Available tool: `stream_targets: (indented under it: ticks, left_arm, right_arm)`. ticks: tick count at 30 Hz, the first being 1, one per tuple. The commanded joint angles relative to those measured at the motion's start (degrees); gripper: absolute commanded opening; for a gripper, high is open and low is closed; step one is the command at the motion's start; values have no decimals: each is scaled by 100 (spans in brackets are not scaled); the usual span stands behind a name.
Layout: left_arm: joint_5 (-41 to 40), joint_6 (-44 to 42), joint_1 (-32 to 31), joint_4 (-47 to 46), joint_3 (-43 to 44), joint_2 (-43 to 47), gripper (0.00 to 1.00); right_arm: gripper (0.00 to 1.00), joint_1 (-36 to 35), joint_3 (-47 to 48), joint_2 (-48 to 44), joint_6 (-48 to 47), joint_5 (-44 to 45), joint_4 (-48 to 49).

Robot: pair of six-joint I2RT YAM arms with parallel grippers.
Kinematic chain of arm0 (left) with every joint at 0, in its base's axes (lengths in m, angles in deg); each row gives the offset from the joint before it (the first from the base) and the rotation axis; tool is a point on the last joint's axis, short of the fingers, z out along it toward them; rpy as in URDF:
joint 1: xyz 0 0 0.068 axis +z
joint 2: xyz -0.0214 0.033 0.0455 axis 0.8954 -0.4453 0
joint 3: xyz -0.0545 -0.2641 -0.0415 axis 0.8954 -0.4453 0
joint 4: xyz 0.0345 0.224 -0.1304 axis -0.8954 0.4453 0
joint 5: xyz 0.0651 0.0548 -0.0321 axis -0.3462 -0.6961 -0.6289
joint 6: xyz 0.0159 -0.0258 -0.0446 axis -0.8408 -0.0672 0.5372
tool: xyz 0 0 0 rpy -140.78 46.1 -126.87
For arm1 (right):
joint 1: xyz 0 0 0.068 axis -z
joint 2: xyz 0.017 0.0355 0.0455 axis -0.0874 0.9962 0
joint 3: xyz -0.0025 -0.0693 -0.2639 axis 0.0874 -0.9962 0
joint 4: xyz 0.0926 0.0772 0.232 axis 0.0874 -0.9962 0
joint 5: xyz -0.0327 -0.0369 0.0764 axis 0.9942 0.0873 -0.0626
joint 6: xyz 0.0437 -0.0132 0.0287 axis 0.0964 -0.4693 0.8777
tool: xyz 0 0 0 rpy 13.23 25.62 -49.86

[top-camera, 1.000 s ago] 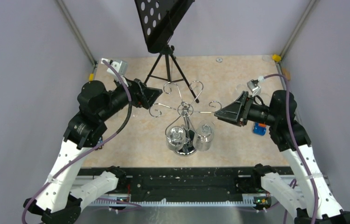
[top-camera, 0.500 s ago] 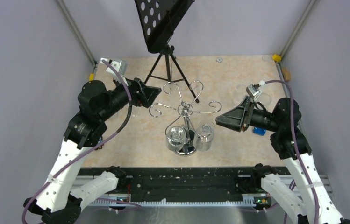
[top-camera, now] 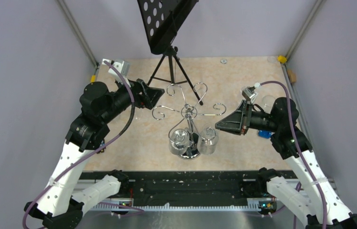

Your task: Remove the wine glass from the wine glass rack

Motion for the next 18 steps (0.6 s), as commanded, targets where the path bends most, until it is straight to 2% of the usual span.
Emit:
stream_targets:
  ticks: [1, 18]
  left_arm:
    - [-60, 22, 31, -304, 174, 32, 85]
    - [-168, -3, 28, -296, 173, 45, 85]
  right_arm:
    - [30, -71, 119, 11, 146, -114, 139]
    - [29, -191, 75, -38, 384, -235, 349]
